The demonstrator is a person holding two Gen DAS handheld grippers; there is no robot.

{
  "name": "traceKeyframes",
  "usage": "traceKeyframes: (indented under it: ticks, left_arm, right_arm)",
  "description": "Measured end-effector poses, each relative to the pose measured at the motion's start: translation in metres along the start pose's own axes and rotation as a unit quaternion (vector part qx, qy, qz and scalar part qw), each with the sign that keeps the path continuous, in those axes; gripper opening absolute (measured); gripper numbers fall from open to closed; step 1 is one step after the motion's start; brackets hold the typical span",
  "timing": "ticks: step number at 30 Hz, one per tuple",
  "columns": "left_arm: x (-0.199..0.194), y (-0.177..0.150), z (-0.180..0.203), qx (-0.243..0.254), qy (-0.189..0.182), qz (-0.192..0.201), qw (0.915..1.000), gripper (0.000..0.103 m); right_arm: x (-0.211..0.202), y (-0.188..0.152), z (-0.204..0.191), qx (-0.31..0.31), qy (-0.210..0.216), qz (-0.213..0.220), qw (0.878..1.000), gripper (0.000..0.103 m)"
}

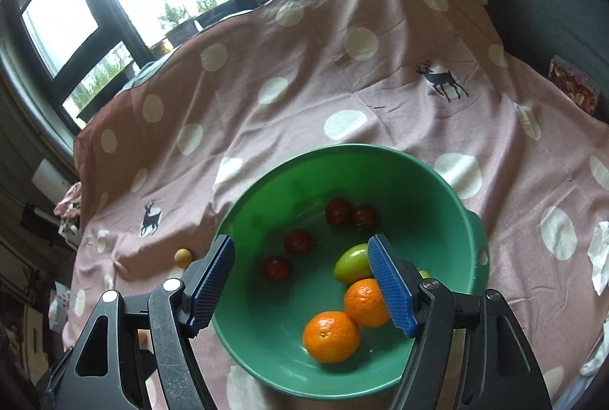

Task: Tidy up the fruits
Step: 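Move both grippers to the small tan round fruits on the cloth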

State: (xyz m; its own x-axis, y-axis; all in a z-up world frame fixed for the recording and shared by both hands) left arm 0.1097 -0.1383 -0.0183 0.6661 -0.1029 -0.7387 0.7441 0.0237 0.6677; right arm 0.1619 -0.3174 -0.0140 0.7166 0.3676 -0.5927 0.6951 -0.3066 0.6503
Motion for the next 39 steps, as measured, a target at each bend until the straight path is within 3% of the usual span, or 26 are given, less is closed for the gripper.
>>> traceKeyframes:
  ticks: [2,7,13,18,23,27,32,39]
  left_arm:
    - [-0.001,-0.002,-0.027,-0.025,0.021,-0.002,0.9995,0.065]
    - [0.005,-0.012,-0.086,-0.077,0.071,-0.007,0.9945,0.067]
    - [0.035,-0.024,-0.127,-0.107,0.103,-0.040,0.9881,0.068]
    - [0.055,-0.032,-0.136,-0.128,0.081,-0.073,0.9858,0.068]
    - [0.070,-0.035,-0.136,-0.125,0.085,-0.090,0.9845,0.067]
    - [0.078,-0.038,-0.137,-0.124,0.085,-0.099,0.9837,0.067]
    - [0.091,-0.041,-0.136,-0.127,0.091,-0.115,0.9811,0.066]
    - [0.096,-0.040,-0.134,-0.119,0.099,-0.112,0.9816,0.065]
  right_arm:
    - [0.005,-0.002,-0.014,-0.014,0.011,-0.003,1.000,0.083]
    - [0.025,-0.012,-0.051,-0.049,0.045,-0.025,0.997,0.084]
    - [0.065,-0.031,-0.086,-0.077,0.065,-0.082,0.991,0.084]
    - [0.091,-0.028,-0.103,-0.122,0.019,-0.094,0.988,0.085]
    - [0.118,-0.028,-0.123,-0.128,0.056,-0.120,0.983,0.085]
    - [0.147,-0.031,-0.122,-0.131,0.035,-0.135,0.981,0.085]
    - [0.168,-0.041,-0.122,-0.147,0.031,-0.154,0.977,0.064]
    - [0.182,-0.051,-0.117,-0.150,0.026,-0.173,0.973,0.048]
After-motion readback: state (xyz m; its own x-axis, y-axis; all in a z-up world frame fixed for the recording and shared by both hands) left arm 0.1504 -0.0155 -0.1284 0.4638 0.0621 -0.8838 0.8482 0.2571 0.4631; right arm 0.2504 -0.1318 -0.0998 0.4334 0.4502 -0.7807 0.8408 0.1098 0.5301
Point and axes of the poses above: each gripper's, at about its wrist camera, not at the fingertips, and x roughly the way its jaws point, z to its right, y to its top, the point moved 7 cm from there along x, roughly the way its jaws point, and after that the axes turned 12 degrees about y, right-handed, at the moved point
